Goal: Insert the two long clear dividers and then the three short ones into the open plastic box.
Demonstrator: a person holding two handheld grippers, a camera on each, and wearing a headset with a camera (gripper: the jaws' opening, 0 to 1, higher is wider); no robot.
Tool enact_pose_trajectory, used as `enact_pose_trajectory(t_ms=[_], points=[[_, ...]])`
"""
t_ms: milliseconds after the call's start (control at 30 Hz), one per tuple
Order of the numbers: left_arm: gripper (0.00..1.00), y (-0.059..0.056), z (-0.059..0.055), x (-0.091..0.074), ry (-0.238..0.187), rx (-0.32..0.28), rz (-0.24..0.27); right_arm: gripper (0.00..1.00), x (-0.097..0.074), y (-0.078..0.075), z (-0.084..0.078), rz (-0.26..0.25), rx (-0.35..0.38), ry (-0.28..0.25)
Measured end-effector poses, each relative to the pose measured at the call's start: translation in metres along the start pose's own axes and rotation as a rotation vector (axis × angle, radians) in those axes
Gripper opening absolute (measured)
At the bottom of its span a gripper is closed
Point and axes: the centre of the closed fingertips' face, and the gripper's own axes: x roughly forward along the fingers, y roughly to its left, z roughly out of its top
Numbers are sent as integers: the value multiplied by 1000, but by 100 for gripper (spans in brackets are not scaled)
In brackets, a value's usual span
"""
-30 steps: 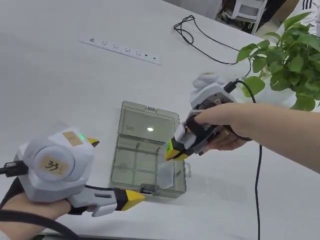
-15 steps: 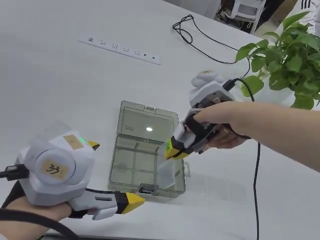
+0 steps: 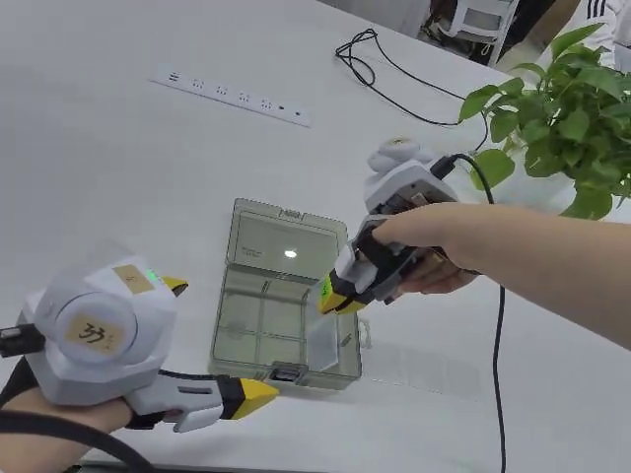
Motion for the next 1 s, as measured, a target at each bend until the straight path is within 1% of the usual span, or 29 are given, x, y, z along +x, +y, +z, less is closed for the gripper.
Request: enact_pose_trajectory(t_ms=[67, 167, 233, 300, 467, 667, 833, 1000], points=[[95, 1, 0, 0, 1, 3, 1, 2, 0, 3, -4, -23, -14, -8], [95, 2, 1, -1, 0, 4, 1, 2, 3, 5, -3, -51, -40, -21], [95, 4, 1, -1, 2, 6, 3, 2, 5, 9, -7, -62, -51, -27], [95, 4, 1, -1, 0, 2, 3, 2, 7, 11, -11, -82, -77, -32], [95, 4, 2, -2, -3, -2, 5, 3, 10, 13, -16, -92, -93, -32], [94, 5, -1, -3, 4, -4, 8, 3, 14, 13, -17, -110, -126, -29], [94, 5, -1, -4, 5, -8, 9, 3, 16, 10, -15, -117, -151, -29], [94, 5, -2, -3, 10, -4, 8, 4, 16, 7, -9, -106, -170, -32]])
